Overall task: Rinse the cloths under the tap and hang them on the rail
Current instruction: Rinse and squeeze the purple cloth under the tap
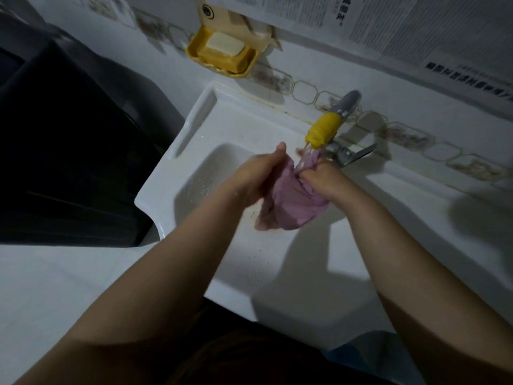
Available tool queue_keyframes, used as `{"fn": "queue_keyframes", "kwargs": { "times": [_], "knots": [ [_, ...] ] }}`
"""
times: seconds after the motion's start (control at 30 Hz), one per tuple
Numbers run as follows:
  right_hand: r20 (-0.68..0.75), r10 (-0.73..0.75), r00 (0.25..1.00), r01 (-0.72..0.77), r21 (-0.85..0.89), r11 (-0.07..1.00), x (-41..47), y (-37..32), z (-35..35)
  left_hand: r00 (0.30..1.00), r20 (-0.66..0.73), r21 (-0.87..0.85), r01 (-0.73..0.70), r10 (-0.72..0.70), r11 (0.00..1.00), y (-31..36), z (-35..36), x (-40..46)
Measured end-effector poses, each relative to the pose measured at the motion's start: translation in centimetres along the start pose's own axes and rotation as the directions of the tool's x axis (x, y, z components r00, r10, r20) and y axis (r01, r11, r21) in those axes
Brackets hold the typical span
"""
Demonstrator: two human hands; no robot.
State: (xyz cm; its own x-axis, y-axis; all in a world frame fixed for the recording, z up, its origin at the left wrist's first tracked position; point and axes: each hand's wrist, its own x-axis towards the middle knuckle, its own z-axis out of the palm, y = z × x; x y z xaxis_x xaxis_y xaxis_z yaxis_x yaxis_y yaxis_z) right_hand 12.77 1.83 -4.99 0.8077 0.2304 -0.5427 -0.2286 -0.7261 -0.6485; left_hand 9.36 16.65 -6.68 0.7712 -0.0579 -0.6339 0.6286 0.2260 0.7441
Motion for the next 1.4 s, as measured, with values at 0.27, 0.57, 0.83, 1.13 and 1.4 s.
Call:
{"fn": "queue_keyframes", "kwargs": {
  "times": [0.27,0.57,0.83,1.13,1.4],
  "knots": [
    [0.294,-0.174,0.940,0.073,0.324,0.943,-2.9,-0.5,-0.8,0.975,0.029,0.464,-0.209,0.221,0.861,0.8,-2.6,0.7],
    [-0.059,0.124,0.990,-0.015,0.851,0.525,-1.0,-1.8,-1.9,0.993,0.090,-0.045,-0.067,0.071,0.997,-5.0,-0.5,0.5],
    [-0.329,-0.004,0.944,0.117,0.324,0.939,-4.1,-3.2,5.2,0.974,-0.201,-0.404,0.014,-0.103,0.915,-2.6,2.2,1.1],
    [-0.459,0.054,0.887,0.101,0.307,0.946,-1.2,-4.9,5.4,0.959,-0.283,-0.118,-0.003,-0.031,0.993,-0.6,2.7,1.2],
    [-0.531,0.096,0.842,0.044,0.244,0.969,1.8,-3.6,3.7,0.947,-0.304,-0.095,0.080,-0.105,0.992,-0.4,4.7,-0.9]
  ]
}}
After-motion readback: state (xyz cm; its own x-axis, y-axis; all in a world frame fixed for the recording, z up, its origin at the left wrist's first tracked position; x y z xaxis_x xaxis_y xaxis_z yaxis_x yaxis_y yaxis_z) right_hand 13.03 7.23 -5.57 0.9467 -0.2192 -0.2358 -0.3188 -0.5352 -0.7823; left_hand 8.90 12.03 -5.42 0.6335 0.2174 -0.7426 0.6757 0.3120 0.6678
